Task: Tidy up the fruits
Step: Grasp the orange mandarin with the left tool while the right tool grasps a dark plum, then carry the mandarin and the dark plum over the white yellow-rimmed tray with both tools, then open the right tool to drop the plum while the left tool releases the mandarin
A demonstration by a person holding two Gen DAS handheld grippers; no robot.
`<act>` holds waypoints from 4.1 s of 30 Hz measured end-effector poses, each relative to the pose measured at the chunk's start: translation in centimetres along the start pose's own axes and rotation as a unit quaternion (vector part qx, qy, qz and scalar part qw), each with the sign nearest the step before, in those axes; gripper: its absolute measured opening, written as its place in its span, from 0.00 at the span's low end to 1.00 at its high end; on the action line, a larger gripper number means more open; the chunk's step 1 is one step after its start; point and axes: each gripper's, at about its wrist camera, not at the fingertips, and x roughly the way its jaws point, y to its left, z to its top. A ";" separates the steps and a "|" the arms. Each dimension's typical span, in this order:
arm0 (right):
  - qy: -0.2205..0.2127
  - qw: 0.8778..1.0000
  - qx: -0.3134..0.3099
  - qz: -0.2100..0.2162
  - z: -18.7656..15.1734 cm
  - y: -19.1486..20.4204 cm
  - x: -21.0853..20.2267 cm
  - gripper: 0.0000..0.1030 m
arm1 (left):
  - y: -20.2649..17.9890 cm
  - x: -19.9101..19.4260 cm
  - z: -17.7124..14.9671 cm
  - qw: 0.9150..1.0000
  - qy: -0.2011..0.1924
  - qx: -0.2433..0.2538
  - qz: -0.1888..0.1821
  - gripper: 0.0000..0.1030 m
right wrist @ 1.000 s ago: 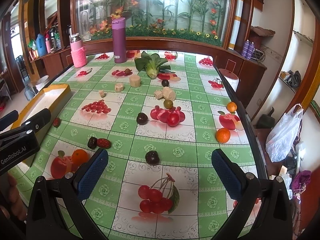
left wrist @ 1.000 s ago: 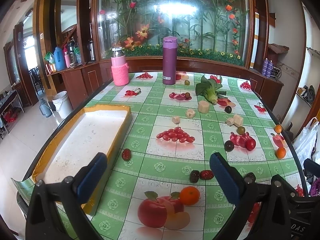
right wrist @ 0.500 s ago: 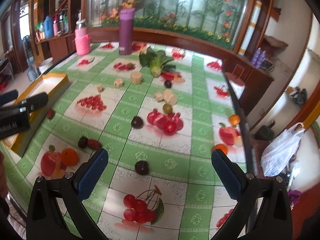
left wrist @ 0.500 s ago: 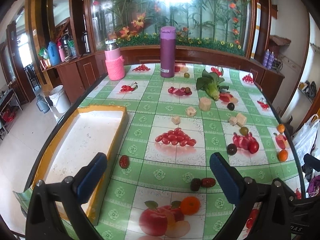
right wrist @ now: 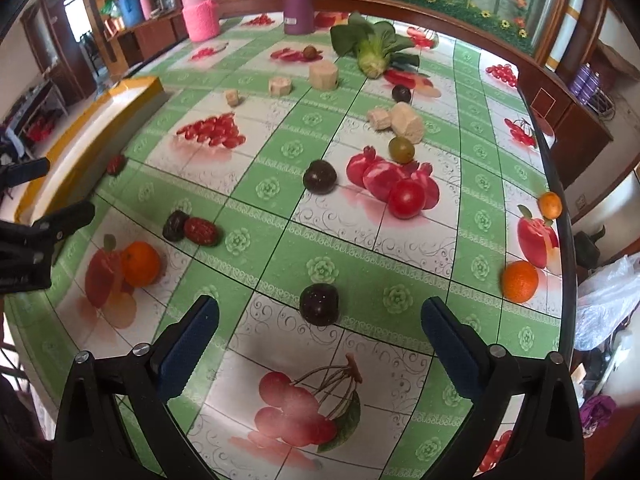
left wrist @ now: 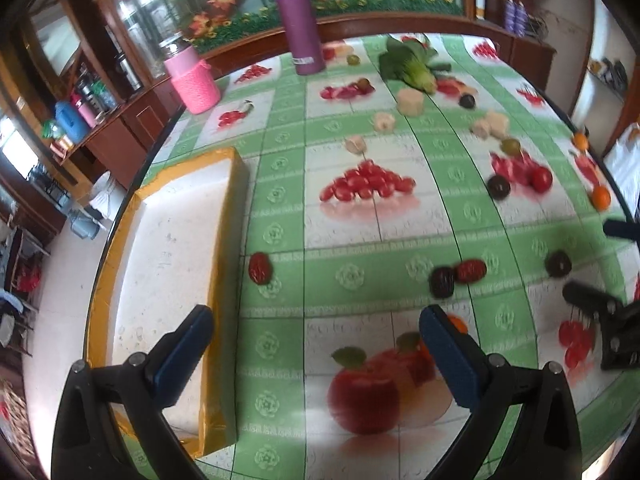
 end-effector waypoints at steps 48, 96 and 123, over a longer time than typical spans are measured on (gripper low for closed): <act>0.041 0.999 0.010 -0.011 -0.6 -0.5 3.6 0.54 | -3.1 3.6 -1.9 0.980 0.077 -0.049 -0.178 0.36; -0.016 0.955 -0.255 0.149 12.5 27.3 2.9 0.23 | 19.7 3.4 -5.3 0.959 0.041 -0.273 -0.070 0.36; -0.009 0.951 -0.275 0.140 12.0 29.8 4.6 0.34 | 22.1 5.2 -9.0 0.950 0.083 -0.301 -0.026 0.37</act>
